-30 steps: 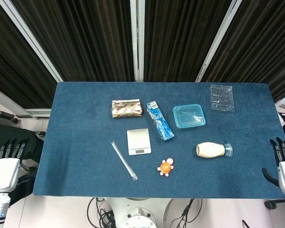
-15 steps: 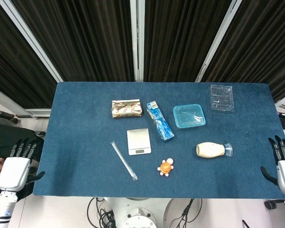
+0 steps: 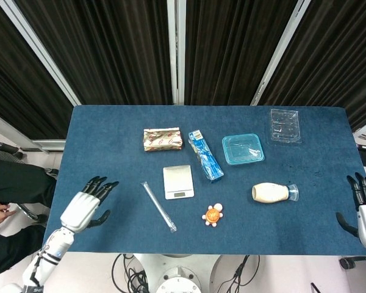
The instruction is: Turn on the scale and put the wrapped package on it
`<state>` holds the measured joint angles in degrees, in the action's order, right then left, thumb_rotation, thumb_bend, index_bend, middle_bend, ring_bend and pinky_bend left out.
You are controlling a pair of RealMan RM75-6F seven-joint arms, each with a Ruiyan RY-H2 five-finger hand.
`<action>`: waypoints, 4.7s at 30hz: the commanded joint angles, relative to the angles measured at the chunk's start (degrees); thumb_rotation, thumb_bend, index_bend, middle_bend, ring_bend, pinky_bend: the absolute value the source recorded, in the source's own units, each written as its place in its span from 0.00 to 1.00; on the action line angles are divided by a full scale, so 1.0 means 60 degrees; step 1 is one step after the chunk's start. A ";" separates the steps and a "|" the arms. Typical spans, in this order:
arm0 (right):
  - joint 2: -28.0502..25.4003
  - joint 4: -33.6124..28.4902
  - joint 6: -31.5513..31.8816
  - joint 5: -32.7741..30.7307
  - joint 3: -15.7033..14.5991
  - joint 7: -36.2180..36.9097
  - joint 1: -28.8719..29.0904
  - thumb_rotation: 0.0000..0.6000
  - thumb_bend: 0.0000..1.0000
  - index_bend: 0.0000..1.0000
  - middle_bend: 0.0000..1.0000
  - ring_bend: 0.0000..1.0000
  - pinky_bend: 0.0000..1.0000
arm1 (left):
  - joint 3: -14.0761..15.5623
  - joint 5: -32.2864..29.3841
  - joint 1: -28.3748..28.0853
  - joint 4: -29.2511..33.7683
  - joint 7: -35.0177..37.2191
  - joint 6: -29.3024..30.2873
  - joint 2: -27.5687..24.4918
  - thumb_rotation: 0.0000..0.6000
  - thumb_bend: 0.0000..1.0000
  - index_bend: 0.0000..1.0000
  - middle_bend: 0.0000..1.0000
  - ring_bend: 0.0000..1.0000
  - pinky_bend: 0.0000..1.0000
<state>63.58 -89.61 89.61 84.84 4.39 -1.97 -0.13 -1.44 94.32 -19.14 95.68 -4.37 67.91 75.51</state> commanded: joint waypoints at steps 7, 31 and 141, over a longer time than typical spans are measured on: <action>-0.0040 0.0099 0.0008 -0.0112 0.0039 0.0185 -0.0061 1.00 0.16 0.00 0.00 0.00 0.00 | 0.0049 -0.0376 -0.0694 -0.0923 0.0369 -0.0872 0.1171 1.00 0.69 0.09 0.22 0.00 0.00; -0.0091 0.0295 -0.0197 -0.0268 0.0074 0.0487 -0.0063 1.00 0.17 0.00 0.00 0.00 0.00 | -0.0149 -0.0583 -0.2177 -0.2668 0.0390 -0.1831 0.3359 1.00 0.74 0.08 0.22 0.00 0.00; -0.0232 0.0271 -0.0517 -0.0763 0.0270 0.0685 -0.0078 1.00 0.22 0.00 0.00 0.00 0.00 | -0.3765 -0.4234 -0.7463 -1.1559 0.3090 -0.4983 0.7206 1.00 0.16 0.00 0.03 0.00 0.00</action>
<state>62.20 -88.00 86.54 80.29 5.98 2.12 -0.62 -23.99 69.96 -61.67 29.75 12.55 41.23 116.59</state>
